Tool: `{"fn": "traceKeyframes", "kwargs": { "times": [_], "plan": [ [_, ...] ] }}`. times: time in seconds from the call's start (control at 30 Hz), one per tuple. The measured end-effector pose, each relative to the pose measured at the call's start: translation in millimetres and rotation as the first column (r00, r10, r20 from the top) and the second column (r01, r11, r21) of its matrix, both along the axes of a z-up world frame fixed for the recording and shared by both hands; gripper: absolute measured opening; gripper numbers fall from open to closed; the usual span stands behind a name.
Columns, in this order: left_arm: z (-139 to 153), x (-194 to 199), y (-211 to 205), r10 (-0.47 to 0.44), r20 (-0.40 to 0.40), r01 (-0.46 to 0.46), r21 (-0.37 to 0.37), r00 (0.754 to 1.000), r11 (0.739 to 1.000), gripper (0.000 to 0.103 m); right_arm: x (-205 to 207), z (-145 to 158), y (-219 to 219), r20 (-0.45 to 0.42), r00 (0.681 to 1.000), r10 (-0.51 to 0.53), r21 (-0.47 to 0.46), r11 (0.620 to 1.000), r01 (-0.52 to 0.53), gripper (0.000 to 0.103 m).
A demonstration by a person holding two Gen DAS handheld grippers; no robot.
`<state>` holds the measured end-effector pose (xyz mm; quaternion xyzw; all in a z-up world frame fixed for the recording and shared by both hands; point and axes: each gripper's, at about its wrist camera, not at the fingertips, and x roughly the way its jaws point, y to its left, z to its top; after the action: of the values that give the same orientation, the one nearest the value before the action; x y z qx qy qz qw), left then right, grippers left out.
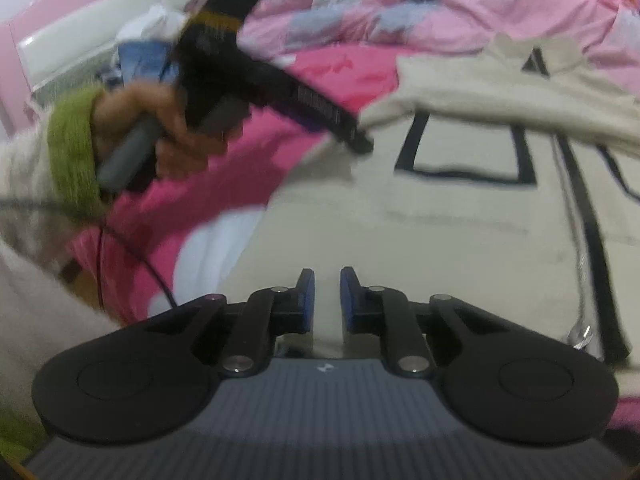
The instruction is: Fold clothes
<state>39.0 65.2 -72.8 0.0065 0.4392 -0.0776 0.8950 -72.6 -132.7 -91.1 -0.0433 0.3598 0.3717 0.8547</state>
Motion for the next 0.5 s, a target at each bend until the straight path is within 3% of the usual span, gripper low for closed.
{"fn": "traceKeyframes", "kwargs": {
  "times": [0.1,0.2,0.33,0.4,0.5],
  "plan": [
    [10.8,-4.6,4.9,0.025,0.059,-0.025,0.002,0.998,1.000,0.074,-9.8,4.7,-8.1,-0.026,1.000,0.012,0.002,1.000,-0.011,0.012],
    [25.5,-8.9,1.5,0.012,0.130,-0.014,0.011,0.991,1.000,0.074,-10.3,20.4,-20.6,0.019,0.999,-0.033,0.006,0.999,0.033,0.012],
    [39.3,-10.5,-22.3,-0.079,0.165,0.084,-0.020,0.983,0.996,0.075,11.7,35.8,-43.0,0.070,0.981,-0.180,0.062,0.983,0.175,0.012],
    [40.5,-10.2,-41.6,-0.136,0.163,0.141,-0.018,0.977,0.990,0.075,26.9,31.1,-51.5,0.054,0.964,-0.259,0.072,0.964,0.255,0.012],
    [33.7,-8.4,-70.0,-0.204,0.139,0.206,-0.003,0.969,0.978,0.075,31.2,10.9,-56.3,-0.006,0.956,-0.293,0.056,0.954,0.293,0.012]
  ]
}}
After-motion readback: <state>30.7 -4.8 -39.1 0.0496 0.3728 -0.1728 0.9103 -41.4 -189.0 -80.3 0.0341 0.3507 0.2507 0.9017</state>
